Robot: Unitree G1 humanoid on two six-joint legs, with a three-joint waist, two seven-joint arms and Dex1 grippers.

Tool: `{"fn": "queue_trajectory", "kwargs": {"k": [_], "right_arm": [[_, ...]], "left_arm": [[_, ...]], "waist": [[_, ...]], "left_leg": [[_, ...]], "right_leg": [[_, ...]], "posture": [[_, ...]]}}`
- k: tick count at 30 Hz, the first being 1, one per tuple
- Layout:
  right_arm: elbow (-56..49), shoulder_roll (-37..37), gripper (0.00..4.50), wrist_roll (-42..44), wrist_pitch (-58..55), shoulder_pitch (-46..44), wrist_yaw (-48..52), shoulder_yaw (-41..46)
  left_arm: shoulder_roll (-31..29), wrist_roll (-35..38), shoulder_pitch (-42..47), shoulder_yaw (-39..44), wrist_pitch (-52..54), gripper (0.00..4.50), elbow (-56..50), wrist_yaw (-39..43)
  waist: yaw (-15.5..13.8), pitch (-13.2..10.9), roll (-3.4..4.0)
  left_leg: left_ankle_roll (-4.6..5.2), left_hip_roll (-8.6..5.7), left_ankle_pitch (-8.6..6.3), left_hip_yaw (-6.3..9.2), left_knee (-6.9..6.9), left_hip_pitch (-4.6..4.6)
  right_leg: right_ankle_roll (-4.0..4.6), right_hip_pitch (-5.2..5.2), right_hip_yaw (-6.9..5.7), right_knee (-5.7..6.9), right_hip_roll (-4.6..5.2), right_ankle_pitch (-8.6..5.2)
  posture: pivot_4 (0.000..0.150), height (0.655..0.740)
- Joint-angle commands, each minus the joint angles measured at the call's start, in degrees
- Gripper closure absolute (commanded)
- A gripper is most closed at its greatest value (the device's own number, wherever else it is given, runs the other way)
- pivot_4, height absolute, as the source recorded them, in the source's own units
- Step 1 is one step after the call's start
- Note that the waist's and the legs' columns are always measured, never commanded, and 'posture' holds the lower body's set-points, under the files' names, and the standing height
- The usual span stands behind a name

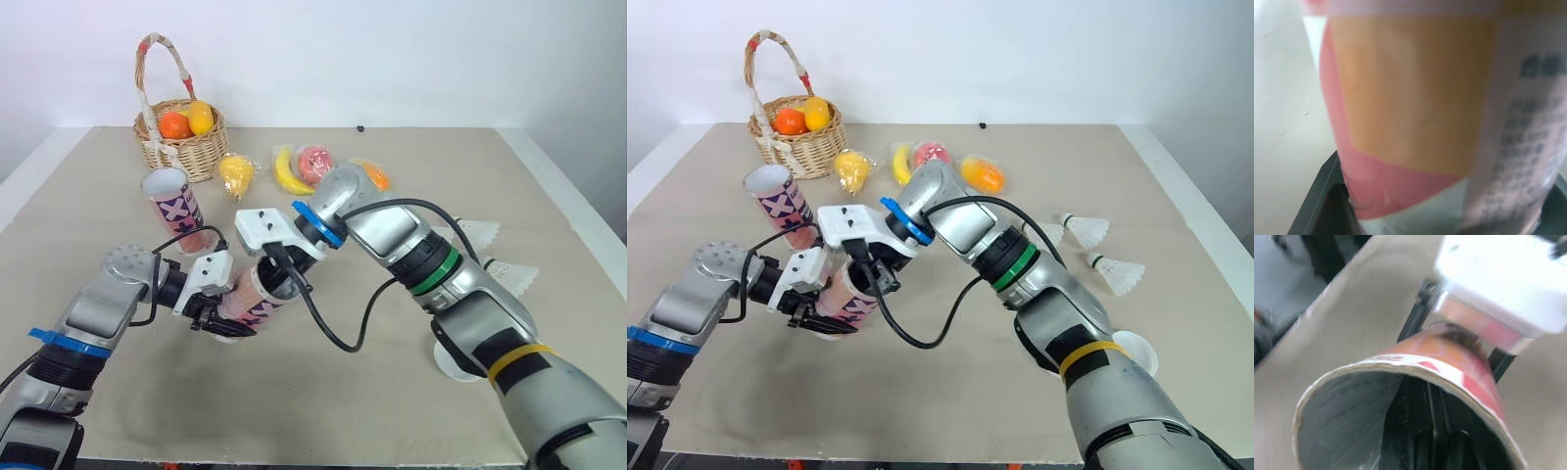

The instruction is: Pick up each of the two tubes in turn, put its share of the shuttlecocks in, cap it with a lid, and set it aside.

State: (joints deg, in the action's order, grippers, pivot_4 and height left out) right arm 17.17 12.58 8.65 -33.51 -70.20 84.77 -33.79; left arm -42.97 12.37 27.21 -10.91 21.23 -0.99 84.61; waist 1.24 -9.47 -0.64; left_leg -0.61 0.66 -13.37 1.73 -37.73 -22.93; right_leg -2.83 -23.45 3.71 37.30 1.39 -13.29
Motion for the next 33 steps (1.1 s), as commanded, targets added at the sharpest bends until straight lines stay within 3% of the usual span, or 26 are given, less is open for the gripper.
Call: {"fn": "queue_trajectory", "kwargs": {"k": [1, 13, 24, 33], "right_arm": [[-5.01, -2.59, 4.42, 3.46, -1.94, 0.56, -0.58, 2.45], [-10.15, 11.24, 4.42, 3.56, -0.26, -2.19, 6.64, 6.75], [-15.66, 18.92, 4.42, 5.86, -1.18, 0.08, 4.84, 9.55], [-29.54, 28.85, 4.42, 13.57, -8.58, 10.34, -4.71, 26.09]], "left_arm": [[1.98, -0.65, -1.07, -3.36, 0.62, 1.6, -0.98, -2.21], [3.33, -1.18, -0.01, -3.49, -0.12, 1.6, 0.2, -2.32], [4.21, -1.14, 0.54, -3.02, -0.49, 1.6, 0.77, -2.75], [10.02, 3.07, 0.55, 0.54, -5.41, 1.6, 0.02, -5.38]], "waist": [[-0.06, 0.0, -0.01], [-0.33, -0.02, 0.03], [-0.53, -0.04, 0.06], [-1.15, -0.13, -0.01]], "left_leg": [[0.0, 0.01, 0.0, 0.09, 0.0, 0.01], [-0.02, -0.16, 0.01, 0.13, -0.04, -0.08], [-0.02, -0.34, 0.01, 0.16, -0.03, -0.11], [-0.02, -0.87, 0.01, 0.31, -0.04, -0.37]], "right_leg": [[0.06, 0.02, -0.11, 0.03, -0.01, -0.03], [-0.12, 0.07, -0.14, 0.01, 0.32, -0.07], [-0.27, 0.11, -0.16, -0.04, 0.52, -0.13], [-0.33, 0.05, -0.26, -0.1, 1.11, -0.12]], "posture": [[0.15, 0.7298], [0.15, 0.7298], [0.15, 0.7298], [0.15, 0.7298]]}}
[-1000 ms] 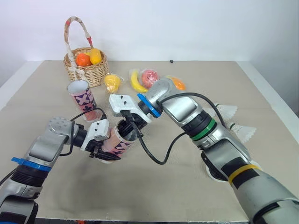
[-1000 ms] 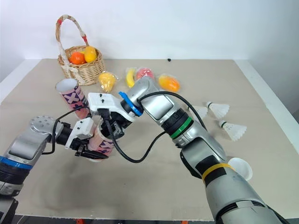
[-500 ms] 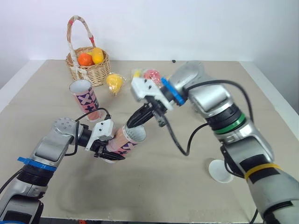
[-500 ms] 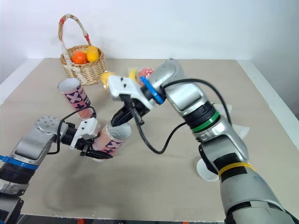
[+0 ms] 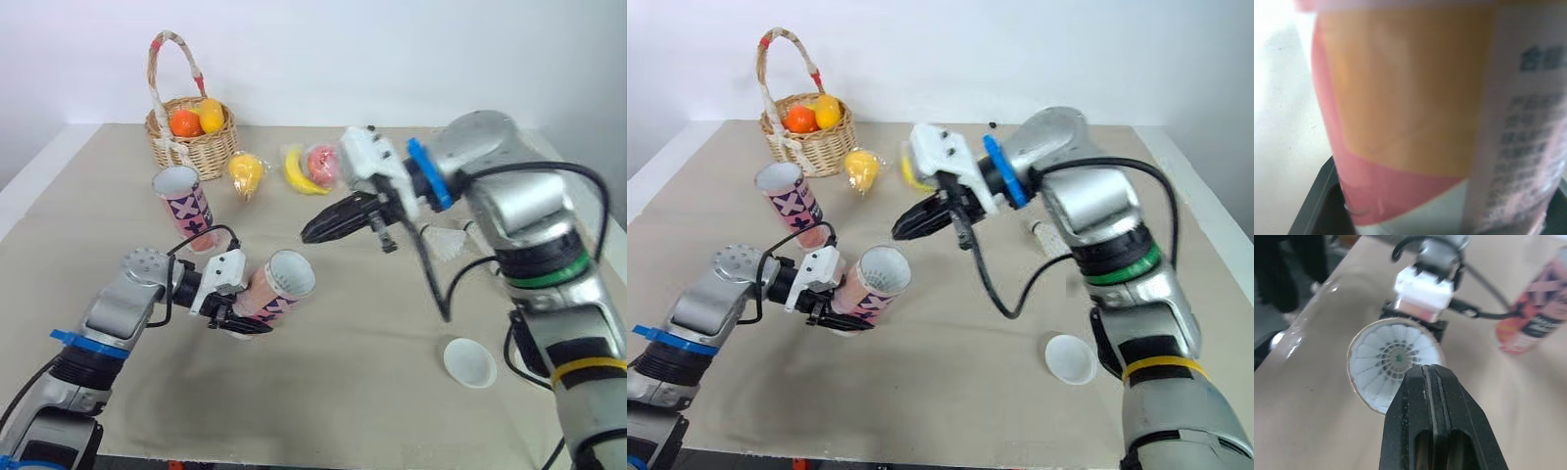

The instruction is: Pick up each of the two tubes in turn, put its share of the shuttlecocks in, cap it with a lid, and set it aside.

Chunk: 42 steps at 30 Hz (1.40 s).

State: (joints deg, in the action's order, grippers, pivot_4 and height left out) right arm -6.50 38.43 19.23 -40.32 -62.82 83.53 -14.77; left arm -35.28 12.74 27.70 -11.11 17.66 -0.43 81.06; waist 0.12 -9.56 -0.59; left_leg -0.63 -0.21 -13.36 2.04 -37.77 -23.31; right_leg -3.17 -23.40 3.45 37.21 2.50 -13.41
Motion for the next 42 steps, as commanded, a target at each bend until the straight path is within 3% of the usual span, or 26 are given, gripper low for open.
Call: {"fn": "queue_trajectory", "kwargs": {"k": [1, 6, 14, 22, 25, 28, 32, 42], "right_arm": [[-7.01, 3.77, 4.42, 3.63, -2.74, 4.06, -5.13, 8.78], [-12.19, 11.65, 4.42, 5.25, -4.4, 12.83, -8.16, 15.25], [-10.68, 28.25, 4.42, -1.33, 4.47, 33.36, -7.06, 18.72], [-3.42, 31.34, 4.42, -2.81, 9.31, 43.1, -6.98, 19.2], [-1.12, 32.48, 3.55, -2.95, 11.19, 46.02, -5.59, 19.15], [0.05, 33.52, 2.25, -4.48, 13.18, 48.11, -5.38, 18.13], [1.95, 35.36, 2.25, -7.83, 17.0, 50.6, -4.55, 15.94], [0.27, 34.45, 2.25, -7.1, 15.1, 48.99, -2.99, 12.95]], "left_arm": [[3.05, 3.36, 0.05, 1.16, -2.23, 1.6, -0.5, -2.1], [8.34, 8.36, -0.25, 3.47, -4.61, 1.6, 1.27, -3.8], [15.4, 7.53, -2.41, 1.56, -15.99, 1.6, 11.13, -3.57], [18.7, 4.77, -2.82, -0.21, -26.21, 1.6, 18.59, -2.41], [19.1, 5.7, -3.01, -0.36, -26.65, 1.6, 18.8, -1.82], [19.54, 6.76, -3.49, -0.19, -26.62, 1.6, 18.34, -1.59], [19.86, 7.52, -4.3, -0.12, -26.42, 1.6, 17.44, -1.38], [19.5, 5.34, -5.8, -1.51, -31.39, 1.6, 19.32, -0.71]], "waist": [[-0.05, -0.08, -0.12], [0.1, -0.25, -0.22], [-0.04, -0.32, -0.26], [0.77, -0.36, -0.33], [1.02, -0.36, -0.33], [1.03, -0.36, -0.32], [1.03, -0.36, -0.32], [1.03, -0.34, -0.29]], "left_leg": [[0.0, -0.02, 0.0, -0.05, 0.0, -0.08], [0.05, -0.05, -0.04, -0.13, 0.08, -0.18], [0.09, -0.07, -0.07, -0.26, 0.14, -0.12], [0.08, -0.01, -0.06, -0.32, 0.03, -0.01], [0.08, 0.0, -0.05, -0.28, 0.02, 0.03], [0.08, 0.0, -0.05, -0.3, 0.02, 0.02], [0.08, -0.02, -0.06, -0.29, 0.02, 0.01], [0.08, 0.02, -0.05, -0.29, 0.01, 0.09]], "right_leg": [[-0.03, -0.05, -0.01, -0.06, 0.06, 0.03], [-0.02, -0.24, -0.04, -0.07, 0.19, 0.05], [0.01, -0.19, -0.06, -0.13, 0.18, 0.03], [0.02, -0.09, 0.0, -0.15, -0.01, 0.07], [0.01, -0.03, 0.01, -0.15, -0.05, 0.08], [0.0, -0.03, 0.07, -0.15, -0.07, 0.09], [-0.03, -0.03, 0.13, -0.15, -0.07, 0.08], [-0.11, 0.01, 0.17, -0.14, -0.15, 0.05]], "posture": [[0.15, 0.7298], [0.15, 0.7298], [0.15, 0.7298], [0.15, 0.7298], [0.15, 0.7298], [0.15, 0.7298], [0.15, 0.7298], [0.15, 0.7298]]}}
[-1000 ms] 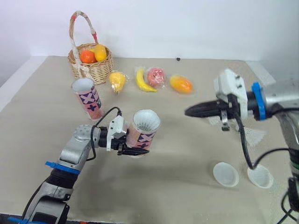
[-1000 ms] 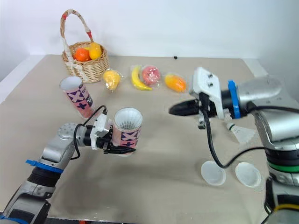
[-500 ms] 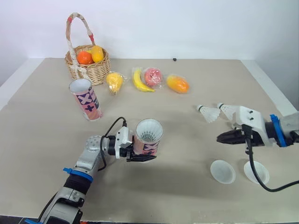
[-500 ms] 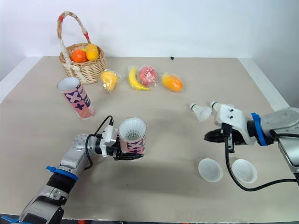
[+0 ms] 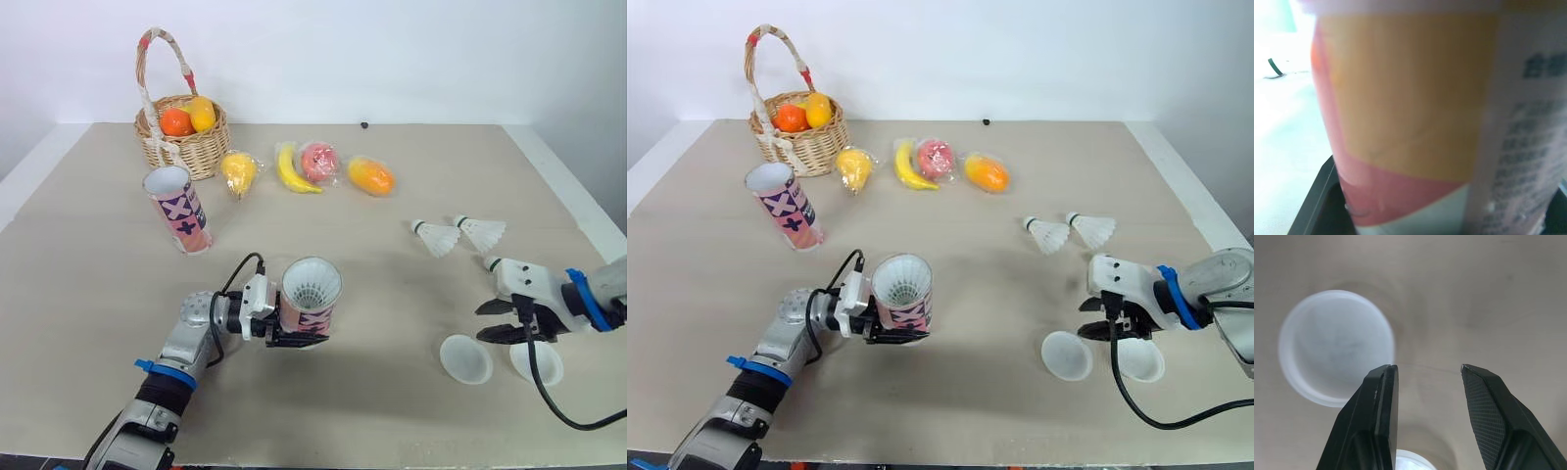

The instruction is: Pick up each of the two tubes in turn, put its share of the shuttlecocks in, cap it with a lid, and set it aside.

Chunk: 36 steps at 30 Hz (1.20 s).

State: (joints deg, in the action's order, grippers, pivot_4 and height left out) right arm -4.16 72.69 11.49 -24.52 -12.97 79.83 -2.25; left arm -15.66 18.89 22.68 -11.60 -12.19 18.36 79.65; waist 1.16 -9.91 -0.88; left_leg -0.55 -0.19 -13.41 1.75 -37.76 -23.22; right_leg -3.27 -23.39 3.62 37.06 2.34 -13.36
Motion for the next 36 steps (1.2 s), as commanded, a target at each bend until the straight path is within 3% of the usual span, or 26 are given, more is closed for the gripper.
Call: {"fn": "queue_trajectory", "kwargs": {"k": [1, 9, 17, 20, 23, 32, 36], "right_arm": [[-2.2, 0.06, 2.25, 0.79, -0.88, -1.12, 0.77, 0.36], [-5.07, -0.38, 2.25, 0.86, -1.97, -0.39, 0.68, -0.73], [-4.07, -3.53, 2.25, -4.35, -1.27, -2.31, -2.23, -6.72], [-3.46, -4.16, 2.94, -4.84, -0.91, -3.4, -1.61, -7.42], [-3.09, -4.55, 4.44, -4.96, -0.44, -4.29, -0.79, -7.56], [-6.36, -7.35, 4.48, 0.03, -3.63, -14.63, 2.84, -6.0], [-5.34, -10.88, 4.48, 3.45, -4.71, -27.3, 5.65, -6.73]], "left_arm": [[-0.04, -0.85, -0.78, -0.98, -2.03, 1.6, 0.93, 0.62], [0.94, -0.69, 0.07, -0.09, -5.87, 1.6, 5.13, 0.56], [2.61, 0.28, 1.81, 0.7, -7.41, 1.6, 9.03, 0.91], [3.44, 1.12, 2.41, 1.11, -5.89, 1.6, 9.35, 1.0], [3.53, 1.12, 2.77, 1.13, -4.46, 1.6, 9.5, 1.54], [2.61, 0.55, 4.49, 0.85, -0.68, 1.6, 10.79, 3.56], [2.81, 0.42, 5.86, 1.12, -0.71, 1.6, 12.2, 4.45]], "waist": [[0.0, 0.01, 0.01], [0.0, 0.04, 0.06], [0.01, 0.14, 0.22], [0.02, 0.13, 0.2], [0.02, 0.13, 0.2], [0.02, 0.13, 0.23], [0.04, 0.12, 0.23]], "left_leg": [[0.0, -0.01, 0.0, 0.0, 0.0, 0.0], [0.0, -0.02, 0.0, 0.01, -0.09, 0.01], [0.03, 0.01, 0.02, -0.07, -0.46, 0.07], [0.09, 0.05, 0.05, -0.11, -0.68, 0.11], [0.2, 0.02, 0.13, -0.18, -0.7, 0.11], [0.21, 0.03, 0.14, -0.17, -0.67, 0.05], [0.21, 0.03, 0.14, -0.16, -0.67, -0.02]], "right_leg": [[0.01, 0.0, 0.0, 0.0, 0.01, 0.01], [-0.02, 0.06, 0.01, 0.0, 0.02, 0.03], [-0.37, 0.19, 0.05, 0.01, 0.01, 0.12], [-0.14, 0.28, 0.05, 0.01, -0.02, 0.15], [-0.22, 0.28, 0.13, 0.0, 0.0, 0.26], [-0.47, 0.2, 0.17, 0.01, -0.05, 0.42], [-0.49, 0.14, 0.18, 0.0, -0.03, 0.42]], "posture": [[0.15, 0.7298], [0.15, 0.7298], [0.15, 0.7298], [0.15, 0.7298], [0.15, 0.7298], [0.15, 0.7298], [0.15, 0.7298]]}}
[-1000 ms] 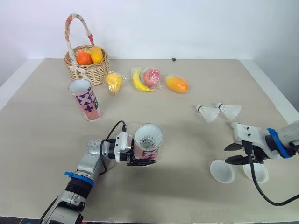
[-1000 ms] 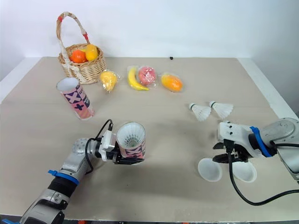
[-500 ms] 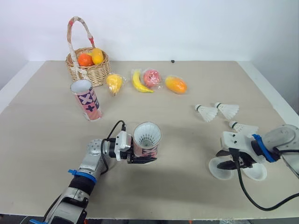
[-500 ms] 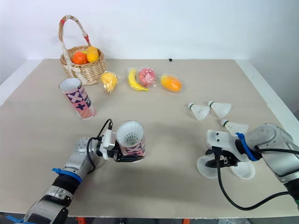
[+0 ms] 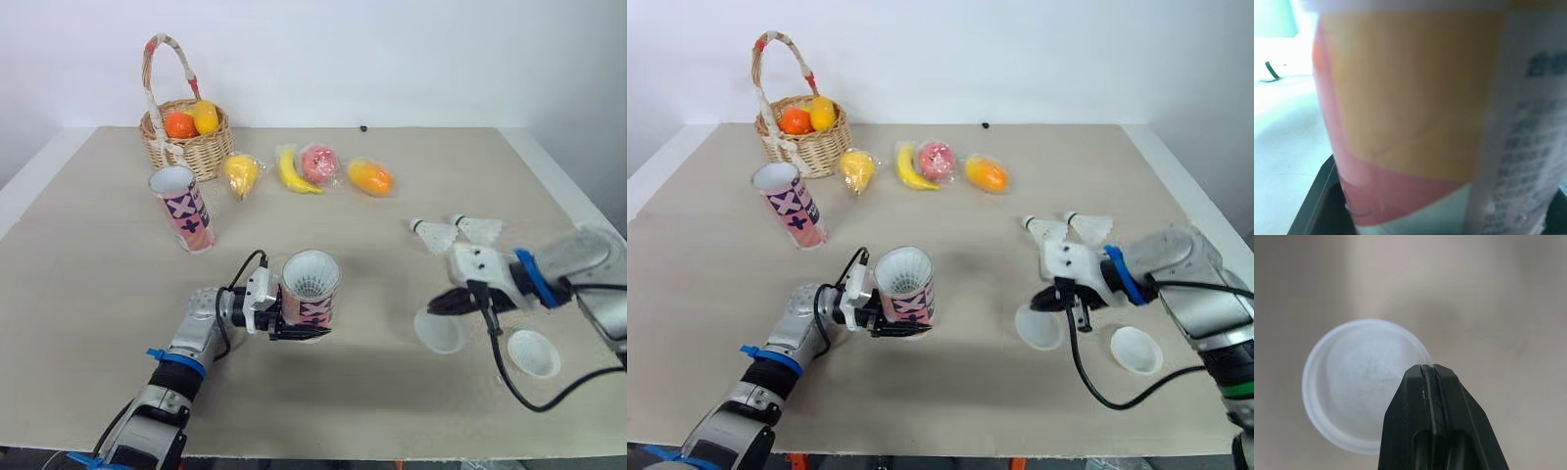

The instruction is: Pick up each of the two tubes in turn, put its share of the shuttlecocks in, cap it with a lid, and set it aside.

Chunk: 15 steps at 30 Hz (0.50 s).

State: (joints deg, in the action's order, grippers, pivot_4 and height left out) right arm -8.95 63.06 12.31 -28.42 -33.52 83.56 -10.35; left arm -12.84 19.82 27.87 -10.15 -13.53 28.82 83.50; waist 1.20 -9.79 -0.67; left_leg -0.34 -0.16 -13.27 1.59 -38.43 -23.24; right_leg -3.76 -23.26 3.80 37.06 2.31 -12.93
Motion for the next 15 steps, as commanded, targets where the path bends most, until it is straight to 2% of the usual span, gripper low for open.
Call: {"fn": "queue_trajectory", "kwargs": {"k": [1, 8, 15], "right_arm": [[0.26, -2.46, 4.48, 2.95, -0.96, -10.39, 2.64, 0.7], [9.6, -12.95, 4.48, 1.36, 1.29, -31.52, 7.16, -5.92], [10.97, -19.42, 4.48, 0.4, 6.19, -38.98, 8.89, -10.82]], "left_arm": [[0.1, -0.5, 1.05, -0.2, 0.62, 1.6, 2.22, 0.72], [0.96, 0.35, 3.54, 1.01, 1.67, 1.6, 4.95, 0.56], [0.57, -0.58, 4.24, 0.33, 1.76, 1.6, 4.9, 1.59]], "waist": [[0.0, -0.01, -0.02], [0.09, -0.06, 0.0], [0.04, -0.06, -0.01]], "left_leg": [[0.0, -0.01, 0.0, 0.0, 0.01, -0.02], [0.0, 0.06, 0.0, 0.1, 0.03, -0.08], [0.0, 0.03, 0.0, 0.18, 0.08, -0.14]], "right_leg": [[0.0, -0.02, 0.01, 0.0, 0.01, 0.0], [0.12, -0.11, -0.11, -0.01, 0.04, 0.05], [0.42, -0.14, -0.19, 0.04, 0.02, 0.13]], "posture": [[0.15, 0.7298], [0.15, 0.7298], [0.15, 0.7298]]}}
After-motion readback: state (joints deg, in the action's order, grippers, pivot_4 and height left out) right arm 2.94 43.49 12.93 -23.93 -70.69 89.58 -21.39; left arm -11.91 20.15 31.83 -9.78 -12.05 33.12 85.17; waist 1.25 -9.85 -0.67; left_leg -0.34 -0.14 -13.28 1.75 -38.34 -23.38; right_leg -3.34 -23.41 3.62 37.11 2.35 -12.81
